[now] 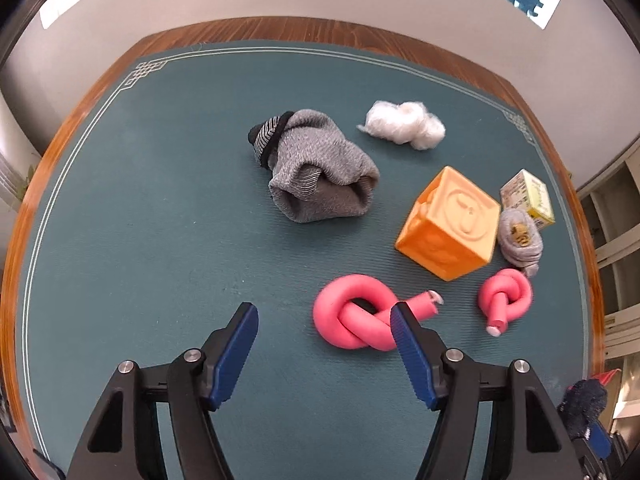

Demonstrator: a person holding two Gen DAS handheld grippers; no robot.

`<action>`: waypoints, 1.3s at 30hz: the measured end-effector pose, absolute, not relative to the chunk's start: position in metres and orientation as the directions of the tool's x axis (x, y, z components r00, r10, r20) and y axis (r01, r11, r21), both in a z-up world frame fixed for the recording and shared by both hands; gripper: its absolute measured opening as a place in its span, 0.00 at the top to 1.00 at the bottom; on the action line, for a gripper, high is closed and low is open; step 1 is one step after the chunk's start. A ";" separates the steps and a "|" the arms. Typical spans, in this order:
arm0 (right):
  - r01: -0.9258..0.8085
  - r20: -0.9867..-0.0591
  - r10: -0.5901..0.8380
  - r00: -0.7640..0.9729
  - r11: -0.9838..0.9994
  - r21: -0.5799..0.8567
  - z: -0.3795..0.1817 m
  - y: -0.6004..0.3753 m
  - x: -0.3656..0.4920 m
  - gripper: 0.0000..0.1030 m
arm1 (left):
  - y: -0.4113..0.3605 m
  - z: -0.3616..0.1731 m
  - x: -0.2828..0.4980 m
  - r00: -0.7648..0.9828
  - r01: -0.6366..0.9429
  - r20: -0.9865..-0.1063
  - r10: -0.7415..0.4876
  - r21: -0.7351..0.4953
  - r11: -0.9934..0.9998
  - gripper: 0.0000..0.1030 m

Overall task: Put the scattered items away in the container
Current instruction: 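Grasp the large pink knotted tube with the left tool while the right tool holds the black sock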

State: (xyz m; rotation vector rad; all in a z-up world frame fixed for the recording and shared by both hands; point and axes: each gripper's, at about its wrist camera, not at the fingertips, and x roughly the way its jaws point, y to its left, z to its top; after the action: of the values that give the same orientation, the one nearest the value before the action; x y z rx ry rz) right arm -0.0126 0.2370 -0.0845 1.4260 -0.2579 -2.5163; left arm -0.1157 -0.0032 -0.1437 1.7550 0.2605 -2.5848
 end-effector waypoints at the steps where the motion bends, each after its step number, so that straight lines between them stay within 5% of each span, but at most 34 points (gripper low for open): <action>1: 0.120 -0.820 -0.289 -0.494 -0.957 0.265 -0.085 0.236 -0.013 0.61 | -0.003 -0.147 -0.118 -0.370 0.096 -0.925 0.084 -0.128 -0.987 0.32; 9: 0.101 -0.835 -0.272 -0.479 -0.962 0.255 -0.091 0.237 -0.014 0.61 | 0.000 -0.159 -0.129 -0.364 0.061 -0.921 0.141 -0.175 -0.983 0.32; 11: 0.099 -0.835 -0.271 -0.479 -0.962 0.256 -0.092 0.238 -0.014 0.61 | 0.005 -0.157 -0.129 -0.365 0.042 -0.921 0.139 -0.166 -0.985 0.41; 12: 0.100 -0.834 -0.272 -0.480 -0.961 0.256 -0.091 0.238 -0.013 0.61 | 0.007 -0.155 -0.128 -0.362 0.037 -0.921 0.144 -0.169 -0.985 0.57; 13: 0.100 -0.833 -0.273 -0.482 -0.961 0.257 -0.091 0.238 -0.013 0.61 | 0.009 -0.154 -0.128 -0.359 0.031 -0.921 0.149 -0.171 -0.985 0.63; 24: 0.109 -0.801 -0.290 -0.524 -0.955 0.275 -0.074 0.248 -0.001 0.61 | 0.023 -0.115 -0.107 -0.398 0.017 -0.902 0.168 -0.190 -0.982 0.82; 39: 0.040 -0.760 -0.265 -0.594 -0.953 0.301 -0.050 0.307 0.048 0.60 | 0.078 -0.057 -0.067 -0.469 -0.067 -0.857 0.214 -0.207 -0.976 0.82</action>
State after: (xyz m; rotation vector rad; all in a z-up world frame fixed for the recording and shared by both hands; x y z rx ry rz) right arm 0.0477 0.3071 -0.0502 1.3179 -0.3784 -2.6331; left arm -0.0674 0.0779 -0.0566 1.6868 0.2399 -2.8334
